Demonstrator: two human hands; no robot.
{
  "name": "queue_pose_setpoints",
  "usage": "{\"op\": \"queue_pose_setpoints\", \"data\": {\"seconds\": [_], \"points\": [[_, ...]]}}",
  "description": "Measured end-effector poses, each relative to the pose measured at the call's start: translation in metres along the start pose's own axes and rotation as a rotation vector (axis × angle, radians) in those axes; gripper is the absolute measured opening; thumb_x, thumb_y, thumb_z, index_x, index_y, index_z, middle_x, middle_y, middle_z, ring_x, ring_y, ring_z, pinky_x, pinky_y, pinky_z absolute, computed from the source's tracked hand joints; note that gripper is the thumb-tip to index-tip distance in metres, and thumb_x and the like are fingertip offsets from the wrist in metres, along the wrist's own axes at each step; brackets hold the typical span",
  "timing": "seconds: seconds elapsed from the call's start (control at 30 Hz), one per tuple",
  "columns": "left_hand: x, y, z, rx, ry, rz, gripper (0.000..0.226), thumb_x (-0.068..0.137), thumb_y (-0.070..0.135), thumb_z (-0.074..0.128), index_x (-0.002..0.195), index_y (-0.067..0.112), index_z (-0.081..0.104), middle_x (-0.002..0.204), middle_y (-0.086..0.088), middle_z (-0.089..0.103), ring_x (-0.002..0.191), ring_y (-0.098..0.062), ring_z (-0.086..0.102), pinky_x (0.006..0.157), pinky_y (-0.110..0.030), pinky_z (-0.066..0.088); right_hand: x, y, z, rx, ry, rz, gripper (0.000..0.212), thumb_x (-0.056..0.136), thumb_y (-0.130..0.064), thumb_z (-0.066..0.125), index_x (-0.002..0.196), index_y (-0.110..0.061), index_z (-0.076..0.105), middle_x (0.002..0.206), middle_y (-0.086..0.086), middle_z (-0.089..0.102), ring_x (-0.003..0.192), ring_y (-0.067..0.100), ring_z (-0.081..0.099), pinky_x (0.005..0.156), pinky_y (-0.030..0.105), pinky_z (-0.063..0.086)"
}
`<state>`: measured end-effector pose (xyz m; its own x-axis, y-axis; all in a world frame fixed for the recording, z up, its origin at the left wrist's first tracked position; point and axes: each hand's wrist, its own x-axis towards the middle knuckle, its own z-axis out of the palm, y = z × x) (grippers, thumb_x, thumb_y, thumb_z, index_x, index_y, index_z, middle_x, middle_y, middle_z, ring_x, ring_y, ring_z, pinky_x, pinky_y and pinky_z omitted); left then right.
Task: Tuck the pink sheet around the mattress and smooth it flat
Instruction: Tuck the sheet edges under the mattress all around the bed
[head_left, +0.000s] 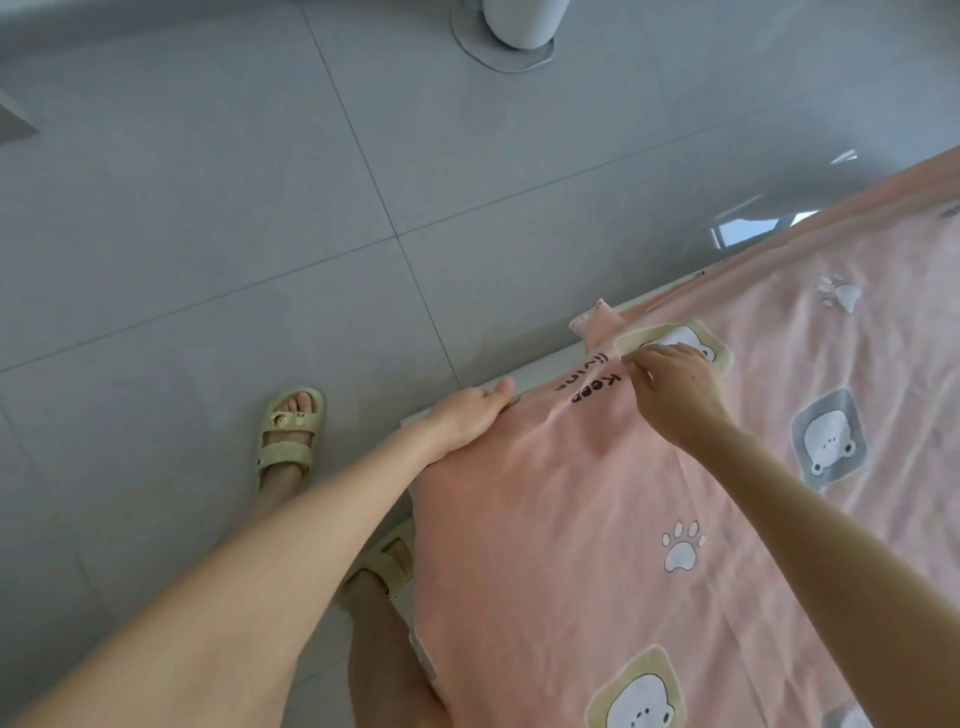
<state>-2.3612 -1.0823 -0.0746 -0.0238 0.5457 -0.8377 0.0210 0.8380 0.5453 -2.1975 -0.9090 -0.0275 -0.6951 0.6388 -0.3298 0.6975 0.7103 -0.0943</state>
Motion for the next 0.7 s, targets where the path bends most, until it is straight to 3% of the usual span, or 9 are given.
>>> {"op": "queue_pose_setpoints", "data": {"seconds": [0.07, 0.17, 0.27, 0.33, 0.47, 0.57, 0.7], "points": [[0.009, 0.011, 0.005, 0.041, 0.002, 0.004, 0.070, 0.090, 0.067, 0.024, 0.115, 0.016, 0.066, 0.122, -0.005, 0.063, 0.113, -0.024, 0.058, 0.102, -0.038, 0.042, 0.008, 0.020, -0.002, -0.063, -0.060, -0.008, 0.031, 0.093, -0.017, 0.043, 0.094, -0.010, 0.073, 0.100, 0.006, 0.072, 0.096, 0.031, 0.061, 0.094, 0.036, 0.034], [0.022, 0.031, 0.010, 0.077, -0.029, 0.062, 0.065, 0.090, 0.066, 0.031, 0.117, 0.017, 0.065, 0.121, -0.003, 0.064, 0.114, -0.022, 0.057, 0.100, -0.032, 0.041, 0.025, 0.034, -0.001, -0.165, -0.187, -0.072, 0.056, 0.086, -0.037, 0.019, 0.104, -0.024, 0.071, 0.114, -0.006, 0.068, 0.112, 0.020, 0.057, 0.106, 0.033, 0.027], [0.041, 0.048, 0.019, 0.059, -0.065, 0.098, 0.062, 0.086, 0.067, 0.036, 0.113, 0.019, 0.064, 0.118, 0.001, 0.065, 0.112, -0.020, 0.058, 0.096, -0.033, 0.043, 0.046, 0.043, -0.001, -0.225, -0.395, -0.089, 0.056, 0.088, -0.040, 0.015, 0.121, -0.031, 0.060, 0.132, -0.014, 0.055, 0.130, 0.009, 0.042, 0.117, 0.036, 0.009], [0.062, 0.063, 0.025, 0.106, -0.076, 0.103, 0.054, 0.085, 0.061, 0.039, 0.110, 0.019, 0.062, 0.113, -0.001, 0.066, 0.106, -0.022, 0.059, 0.086, -0.031, 0.044, 0.066, 0.054, 0.000, -0.222, -0.527, -0.097, 0.047, 0.097, -0.038, 0.020, 0.126, -0.033, 0.055, 0.136, -0.018, 0.051, 0.131, 0.004, 0.039, 0.118, 0.037, 0.004], [0.093, 0.082, 0.035, 0.188, -0.103, 0.080, 0.029, 0.097, 0.037, 0.041, 0.108, 0.017, 0.058, 0.109, -0.008, 0.065, 0.104, -0.027, 0.057, 0.072, -0.027, 0.033, 0.098, 0.069, -0.001, -0.123, -0.707, -0.123, 0.037, 0.100, -0.033, 0.029, 0.125, -0.032, 0.056, 0.135, -0.021, 0.051, 0.127, 0.001, 0.041, 0.112, 0.026, 0.010], [0.107, 0.085, 0.038, 0.146, -0.068, 0.000, 0.028, 0.099, 0.019, 0.033, 0.088, 0.011, 0.057, 0.102, -0.015, 0.065, 0.100, -0.033, 0.058, 0.070, -0.030, 0.034, 0.107, 0.077, -0.006, -0.043, -0.754, -0.147, 0.054, 0.092, -0.045, 0.016, 0.126, -0.033, 0.056, 0.134, -0.023, 0.050, 0.127, -0.001, 0.040, 0.111, 0.023, 0.010], [0.113, 0.089, 0.041, 0.177, -0.118, -0.112, 0.031, 0.098, 0.015, 0.031, 0.096, 0.004, 0.060, 0.107, -0.015, 0.064, 0.101, -0.032, 0.057, 0.079, -0.031, 0.039, 0.111, 0.081, -0.001, -0.003, -0.761, -0.216, 0.081, 0.076, -0.056, -0.004, 0.124, -0.033, 0.057, 0.133, -0.022, 0.052, 0.125, 0.001, 0.043, 0.110, 0.023, 0.011]]}}
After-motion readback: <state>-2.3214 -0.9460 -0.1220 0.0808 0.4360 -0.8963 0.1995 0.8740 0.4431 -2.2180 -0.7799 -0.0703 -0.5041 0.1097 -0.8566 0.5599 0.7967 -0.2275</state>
